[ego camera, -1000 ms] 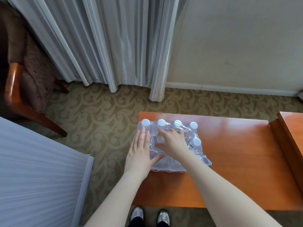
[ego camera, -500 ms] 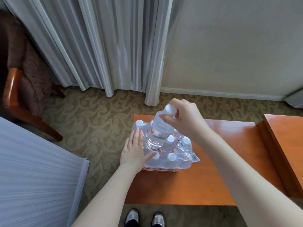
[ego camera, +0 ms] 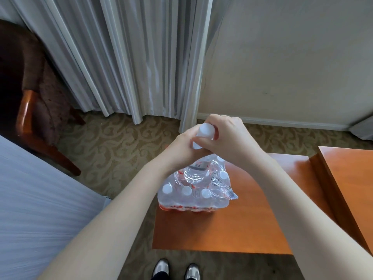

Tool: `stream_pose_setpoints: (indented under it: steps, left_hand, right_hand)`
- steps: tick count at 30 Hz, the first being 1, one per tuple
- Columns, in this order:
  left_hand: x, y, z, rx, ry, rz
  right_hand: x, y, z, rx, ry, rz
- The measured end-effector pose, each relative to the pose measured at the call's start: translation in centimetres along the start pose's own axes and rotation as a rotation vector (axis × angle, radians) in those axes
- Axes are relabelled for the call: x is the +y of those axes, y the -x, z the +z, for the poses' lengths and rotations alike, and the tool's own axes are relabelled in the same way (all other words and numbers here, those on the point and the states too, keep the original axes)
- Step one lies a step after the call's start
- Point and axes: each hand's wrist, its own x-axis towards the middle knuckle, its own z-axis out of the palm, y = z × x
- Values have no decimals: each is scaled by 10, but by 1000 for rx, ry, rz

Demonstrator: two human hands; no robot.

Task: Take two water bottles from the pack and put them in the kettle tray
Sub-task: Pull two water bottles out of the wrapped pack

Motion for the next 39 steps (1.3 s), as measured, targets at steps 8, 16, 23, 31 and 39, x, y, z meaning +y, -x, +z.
stream_pose_setpoints:
  steps: [8,16,23,31,39]
  left_hand:
    - [-5,0,-10,142,-20,76]
    - [-20,6,-34,185,-15,56]
    - [-27,3,-40,196,7,39]
    - [-35,4,-38,210,34,17]
    - [-36,10,-31,214,30,-8]
  right_hand:
    - [0,4,20,273,-277,34]
    - [100,31,101,-179,-18,241]
    - [124,28,155,-414,509,88]
    - [119,28,180,-314,517,279]
    - [116,34,172,-119,171,392]
